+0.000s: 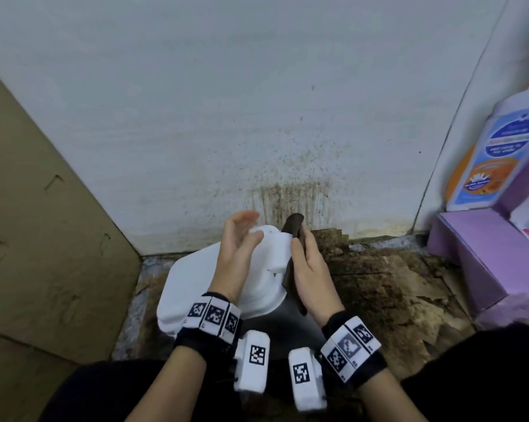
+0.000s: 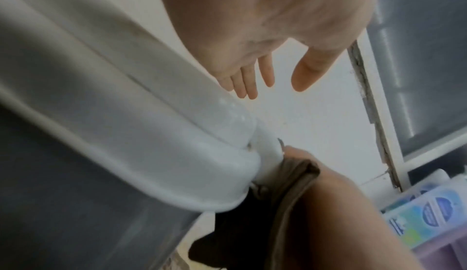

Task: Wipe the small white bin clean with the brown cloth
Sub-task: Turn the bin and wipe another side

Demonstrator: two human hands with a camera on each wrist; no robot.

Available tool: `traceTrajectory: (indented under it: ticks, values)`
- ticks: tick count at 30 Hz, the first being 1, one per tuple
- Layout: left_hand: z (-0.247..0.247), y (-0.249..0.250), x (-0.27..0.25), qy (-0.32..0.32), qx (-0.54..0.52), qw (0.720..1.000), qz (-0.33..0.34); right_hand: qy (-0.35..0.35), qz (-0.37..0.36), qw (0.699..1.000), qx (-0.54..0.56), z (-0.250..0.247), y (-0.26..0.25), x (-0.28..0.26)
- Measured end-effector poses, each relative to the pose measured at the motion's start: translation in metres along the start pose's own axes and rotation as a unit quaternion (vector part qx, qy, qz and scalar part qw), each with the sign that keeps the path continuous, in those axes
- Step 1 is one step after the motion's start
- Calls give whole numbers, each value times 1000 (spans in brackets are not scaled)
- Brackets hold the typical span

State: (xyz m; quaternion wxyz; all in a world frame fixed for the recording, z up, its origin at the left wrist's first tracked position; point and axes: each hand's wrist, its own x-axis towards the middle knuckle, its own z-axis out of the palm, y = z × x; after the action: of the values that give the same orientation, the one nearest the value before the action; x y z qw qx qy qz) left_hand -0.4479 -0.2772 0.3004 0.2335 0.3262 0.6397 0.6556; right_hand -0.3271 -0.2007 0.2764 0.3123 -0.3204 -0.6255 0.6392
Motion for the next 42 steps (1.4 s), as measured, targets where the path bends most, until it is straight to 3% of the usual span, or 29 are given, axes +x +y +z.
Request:
traceTrajectory:
  ticks: [4, 8, 12, 16, 18, 21, 23, 25, 28, 35, 42]
  values:
    - [-6, -2, 0, -11, 95, 995, 43, 20, -1, 1000, -23, -12, 9, -1]
    - [-25, -6, -2, 36, 194, 980, 6, 63, 22, 997, -27, -32, 16, -2]
    - [-49, -25, -3, 77, 357, 930, -28, 101, 29, 993, -58, -53, 19, 0]
    - [-59, -40, -13, 88, 486, 858, -144, 115, 5, 978, -173, -69, 30, 2]
    - [-61, -42, -20, 79, 478, 845, -226, 108, 6, 970, -219, -77, 33, 1]
    - [-63, -58, -20, 39, 354, 874, -332, 90, 30, 953, -288, -91, 34, 3]
    - [-62, -67, -19, 8, 275, 893, -357, 86, 59, 934, -341, -102, 36, 4]
    - [-62, -71, -21, -18, 251, 907, -338, 86, 91, 917, -378, -111, 36, 6]
    - [-63, -74, -28, -75, 254, 917, -298, 89, 111, 920, -365, -124, 41, 6]
    - [-59, -76, -32, -60, 251, 934, -247, 108, 114, 949, -273, -131, 51, 2]
    - [-66, -60, -7, -102, 246, 953, -147, 236, 99, 949, -186, -96, 52, -38]
